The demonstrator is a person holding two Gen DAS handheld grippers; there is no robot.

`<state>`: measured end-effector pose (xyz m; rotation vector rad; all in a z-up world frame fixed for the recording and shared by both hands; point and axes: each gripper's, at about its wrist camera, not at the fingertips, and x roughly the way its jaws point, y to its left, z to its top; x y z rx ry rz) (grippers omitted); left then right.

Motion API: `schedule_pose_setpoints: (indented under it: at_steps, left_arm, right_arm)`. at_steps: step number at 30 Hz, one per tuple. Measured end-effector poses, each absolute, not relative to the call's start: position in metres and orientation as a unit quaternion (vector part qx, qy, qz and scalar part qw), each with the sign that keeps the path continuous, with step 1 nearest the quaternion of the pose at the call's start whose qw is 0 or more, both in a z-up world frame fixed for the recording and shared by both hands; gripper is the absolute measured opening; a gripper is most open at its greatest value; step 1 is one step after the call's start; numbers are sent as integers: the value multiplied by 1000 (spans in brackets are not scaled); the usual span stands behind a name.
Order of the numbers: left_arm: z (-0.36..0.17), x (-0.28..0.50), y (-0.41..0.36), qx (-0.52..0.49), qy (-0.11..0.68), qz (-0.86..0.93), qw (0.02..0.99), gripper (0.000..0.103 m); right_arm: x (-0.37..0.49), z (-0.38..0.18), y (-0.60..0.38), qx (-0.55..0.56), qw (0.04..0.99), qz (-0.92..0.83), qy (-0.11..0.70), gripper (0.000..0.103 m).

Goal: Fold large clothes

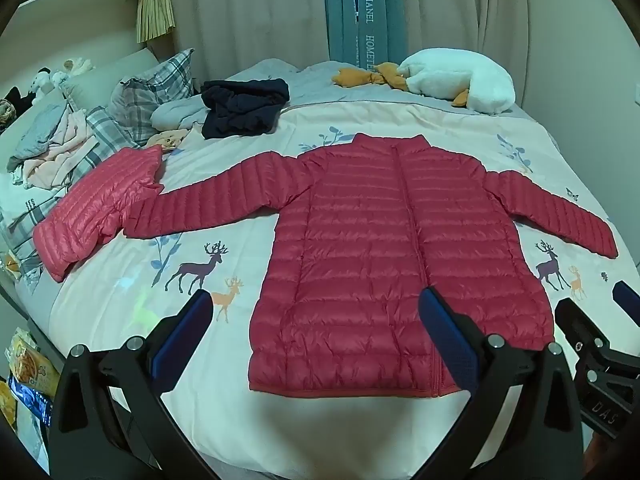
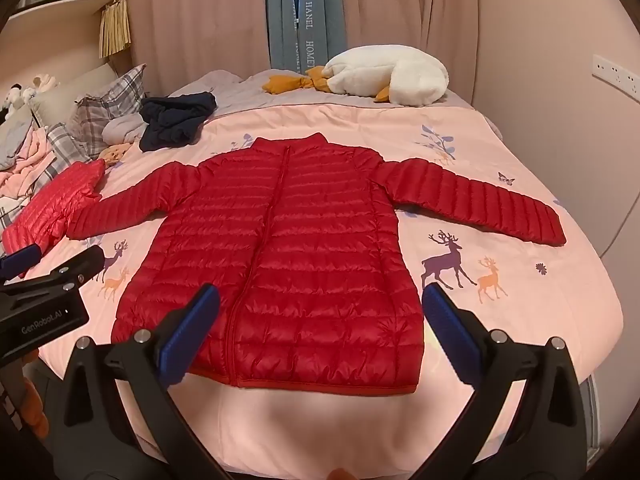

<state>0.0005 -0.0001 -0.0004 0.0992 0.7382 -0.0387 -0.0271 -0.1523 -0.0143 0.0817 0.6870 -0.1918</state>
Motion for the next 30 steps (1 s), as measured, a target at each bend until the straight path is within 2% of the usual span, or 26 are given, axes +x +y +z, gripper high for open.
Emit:
schedule_pose_setpoints:
  at_steps: [30]
  left_arm:
    - [-8,0,0,52,362,-20,931,102]
  right_arm:
    - [-24,-18,-149,43,937,-90,335,101]
